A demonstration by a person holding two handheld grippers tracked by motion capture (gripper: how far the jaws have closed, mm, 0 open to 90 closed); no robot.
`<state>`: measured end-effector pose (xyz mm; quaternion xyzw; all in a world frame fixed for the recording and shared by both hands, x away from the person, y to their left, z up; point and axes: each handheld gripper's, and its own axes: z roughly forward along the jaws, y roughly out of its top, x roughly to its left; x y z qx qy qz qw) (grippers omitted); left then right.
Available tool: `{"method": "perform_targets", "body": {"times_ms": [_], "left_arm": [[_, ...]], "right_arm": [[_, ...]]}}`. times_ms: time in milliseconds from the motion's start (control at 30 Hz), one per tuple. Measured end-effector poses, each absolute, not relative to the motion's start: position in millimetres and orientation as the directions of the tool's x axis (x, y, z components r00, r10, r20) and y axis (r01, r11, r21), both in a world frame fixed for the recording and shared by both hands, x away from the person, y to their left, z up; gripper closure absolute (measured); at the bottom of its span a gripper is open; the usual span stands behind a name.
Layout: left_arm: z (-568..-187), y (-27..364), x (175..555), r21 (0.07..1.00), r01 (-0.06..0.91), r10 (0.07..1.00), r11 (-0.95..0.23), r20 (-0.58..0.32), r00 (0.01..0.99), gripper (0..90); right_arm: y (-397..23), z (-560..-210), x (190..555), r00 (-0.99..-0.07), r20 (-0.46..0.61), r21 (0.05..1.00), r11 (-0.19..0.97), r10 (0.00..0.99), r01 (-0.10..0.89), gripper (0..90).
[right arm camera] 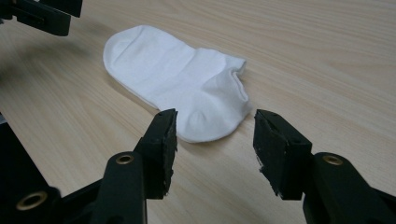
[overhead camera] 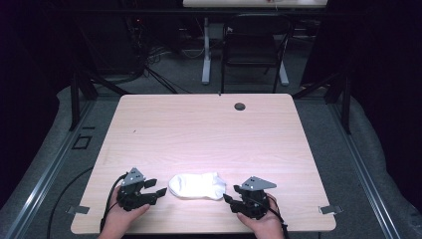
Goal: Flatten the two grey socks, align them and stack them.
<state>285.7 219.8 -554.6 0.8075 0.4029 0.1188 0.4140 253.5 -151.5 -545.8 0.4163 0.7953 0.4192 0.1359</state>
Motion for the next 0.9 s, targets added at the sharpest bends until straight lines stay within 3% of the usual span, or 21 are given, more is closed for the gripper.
{"method": "perform_targets", "body": {"times_ms": [200, 400, 900], "left_arm": [[-565, 224, 290, 0.747, 0.563, 0.763, -0.355, -0.117, 0.636, 44.4], [-564, 231, 297, 0.762, 0.574, 0.781, -0.302, -0.147, 0.607, 44.3], [-568, 231, 305, 0.749, 0.591, 0.784, -0.299, -0.16, 0.599, 43.6]], "right_arm": [[-157, -555, 255, -0.605, 0.092, 0.768, 0.331, 0.791, 0.549, 50.8], [-164, -564, 260, -0.571, 0.12, 0.762, 0.293, 0.812, 0.577, 51.7], [-169, -572, 266, -0.531, 0.129, 0.754, 0.265, 0.838, 0.601, 52.2]]}}
